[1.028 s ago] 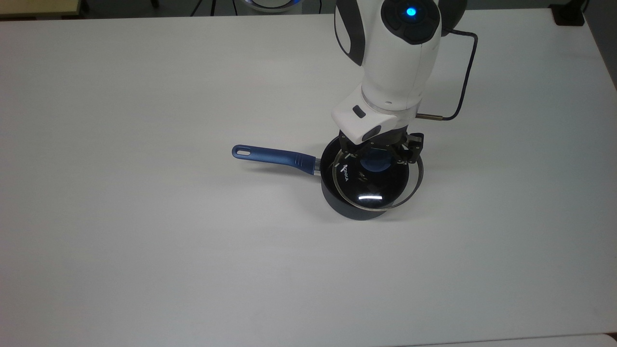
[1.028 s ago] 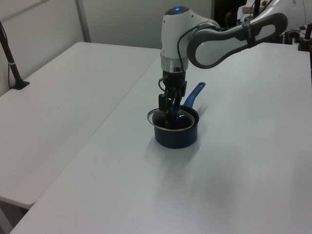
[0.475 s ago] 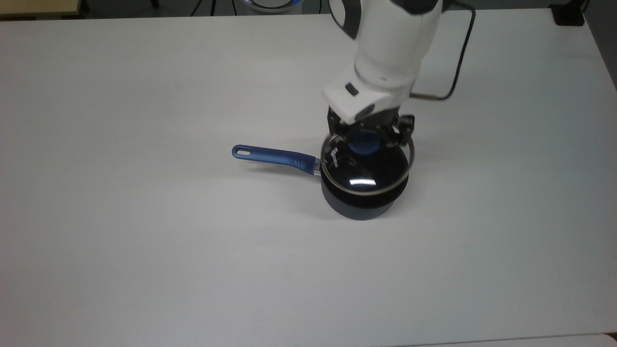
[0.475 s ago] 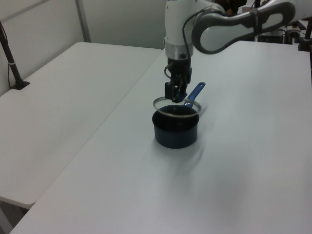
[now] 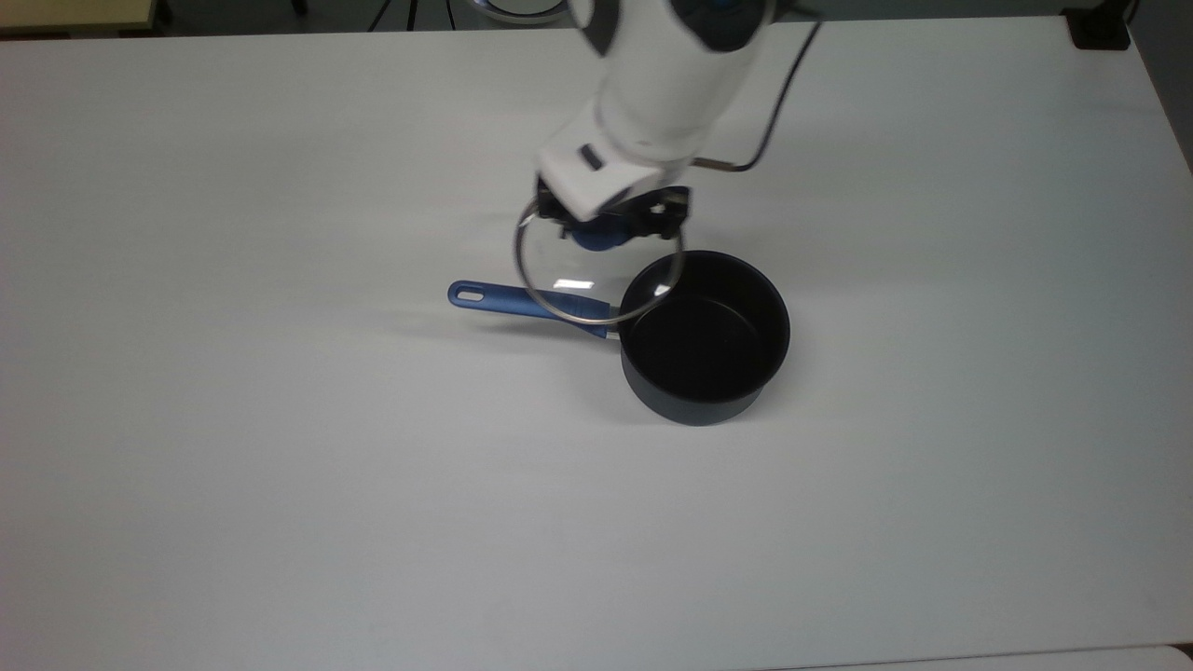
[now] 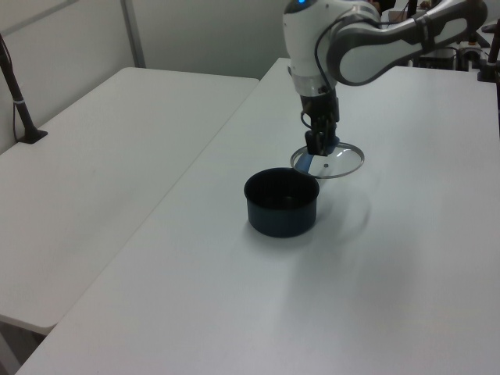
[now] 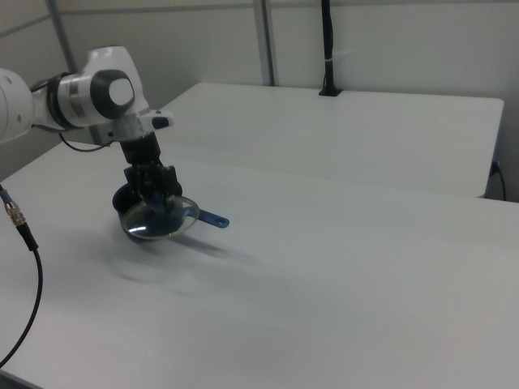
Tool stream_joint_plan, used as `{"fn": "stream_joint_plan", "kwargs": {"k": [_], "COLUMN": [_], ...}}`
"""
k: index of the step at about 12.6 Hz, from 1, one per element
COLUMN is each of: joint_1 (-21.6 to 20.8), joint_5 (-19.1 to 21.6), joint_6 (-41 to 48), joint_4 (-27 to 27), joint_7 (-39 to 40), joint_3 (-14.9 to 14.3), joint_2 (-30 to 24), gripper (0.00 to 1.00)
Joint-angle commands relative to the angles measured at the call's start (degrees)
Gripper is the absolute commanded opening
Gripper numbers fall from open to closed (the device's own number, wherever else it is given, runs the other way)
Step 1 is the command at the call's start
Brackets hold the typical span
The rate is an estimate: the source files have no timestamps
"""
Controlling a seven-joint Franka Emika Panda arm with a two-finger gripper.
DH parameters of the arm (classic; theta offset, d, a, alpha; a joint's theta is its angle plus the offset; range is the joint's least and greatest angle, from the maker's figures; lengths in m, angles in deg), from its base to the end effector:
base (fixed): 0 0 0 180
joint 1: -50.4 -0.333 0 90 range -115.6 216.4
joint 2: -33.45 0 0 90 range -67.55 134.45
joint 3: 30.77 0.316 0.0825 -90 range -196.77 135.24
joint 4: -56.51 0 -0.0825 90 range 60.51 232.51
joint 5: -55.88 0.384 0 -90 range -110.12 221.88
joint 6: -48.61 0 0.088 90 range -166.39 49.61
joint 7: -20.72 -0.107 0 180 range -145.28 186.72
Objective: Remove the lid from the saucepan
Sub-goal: 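Lift the glass lid off the saucepan and carry it beside the pan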
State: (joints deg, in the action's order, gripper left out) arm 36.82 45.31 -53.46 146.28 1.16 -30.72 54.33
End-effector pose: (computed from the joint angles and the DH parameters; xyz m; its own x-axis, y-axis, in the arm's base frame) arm 0.6351 0.1377 0.4231 0.9944 -0.0604 -0.0863 -0.0408 -0.9763 0.2125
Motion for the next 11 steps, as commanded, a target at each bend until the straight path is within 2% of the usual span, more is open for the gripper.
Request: {"fn": "stream_joint_plan", "kwargs": {"k": [1, 3, 11], "joint_1": [3.3, 4.1, 4.0], "joint_5": [-0.9, -1.0, -0.5], "joint_6": [-11.4, -14.2, -14.2], "joint_4": [19.6, 23.5, 22.6], "joint_7": [2.8, 3.8, 3.2], "joint_3": [0.4, 0.4, 0.7], "joint_2": [-12.3, -13.9, -14.4], "gripper": [0.28, 0.28, 0.28]}}
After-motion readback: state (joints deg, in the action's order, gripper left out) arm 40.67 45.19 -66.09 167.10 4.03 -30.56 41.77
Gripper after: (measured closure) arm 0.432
